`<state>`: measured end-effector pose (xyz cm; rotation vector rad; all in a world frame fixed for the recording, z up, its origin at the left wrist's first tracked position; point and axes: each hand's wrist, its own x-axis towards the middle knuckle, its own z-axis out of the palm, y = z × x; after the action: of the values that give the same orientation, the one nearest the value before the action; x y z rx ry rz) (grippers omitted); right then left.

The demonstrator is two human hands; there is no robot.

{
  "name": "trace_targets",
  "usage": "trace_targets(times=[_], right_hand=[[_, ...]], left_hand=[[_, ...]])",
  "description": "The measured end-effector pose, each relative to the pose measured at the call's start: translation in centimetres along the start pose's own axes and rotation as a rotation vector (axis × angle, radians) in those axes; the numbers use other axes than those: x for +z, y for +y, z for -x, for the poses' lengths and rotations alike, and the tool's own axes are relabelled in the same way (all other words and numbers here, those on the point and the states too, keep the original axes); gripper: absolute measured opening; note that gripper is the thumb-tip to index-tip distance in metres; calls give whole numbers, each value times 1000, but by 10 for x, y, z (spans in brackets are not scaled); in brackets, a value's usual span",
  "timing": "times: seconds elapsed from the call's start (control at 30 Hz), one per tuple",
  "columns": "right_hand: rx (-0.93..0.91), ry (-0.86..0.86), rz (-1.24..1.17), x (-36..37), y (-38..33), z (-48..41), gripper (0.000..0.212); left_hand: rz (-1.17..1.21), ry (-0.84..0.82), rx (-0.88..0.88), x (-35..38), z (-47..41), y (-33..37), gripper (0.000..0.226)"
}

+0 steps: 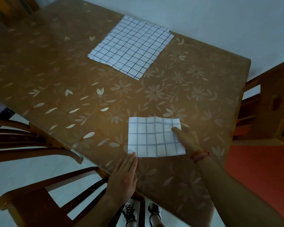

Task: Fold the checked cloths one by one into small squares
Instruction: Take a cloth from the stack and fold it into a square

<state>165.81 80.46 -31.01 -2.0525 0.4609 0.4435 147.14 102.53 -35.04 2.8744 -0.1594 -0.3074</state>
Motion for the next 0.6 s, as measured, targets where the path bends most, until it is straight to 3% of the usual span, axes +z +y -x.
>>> trace_targets(times=[0.17, 0.27, 0.6], right_hand=[[3, 33, 64, -7, 0, -7, 25], [32, 49, 57, -11, 3, -8, 14], [199, 100, -282, -24, 20, 22, 14]], left_hand=[[13, 14, 7, 0, 0, -1, 59], [31, 25, -4, 1, 0, 1, 59], [141, 163, 21, -8, -20, 8, 47]])
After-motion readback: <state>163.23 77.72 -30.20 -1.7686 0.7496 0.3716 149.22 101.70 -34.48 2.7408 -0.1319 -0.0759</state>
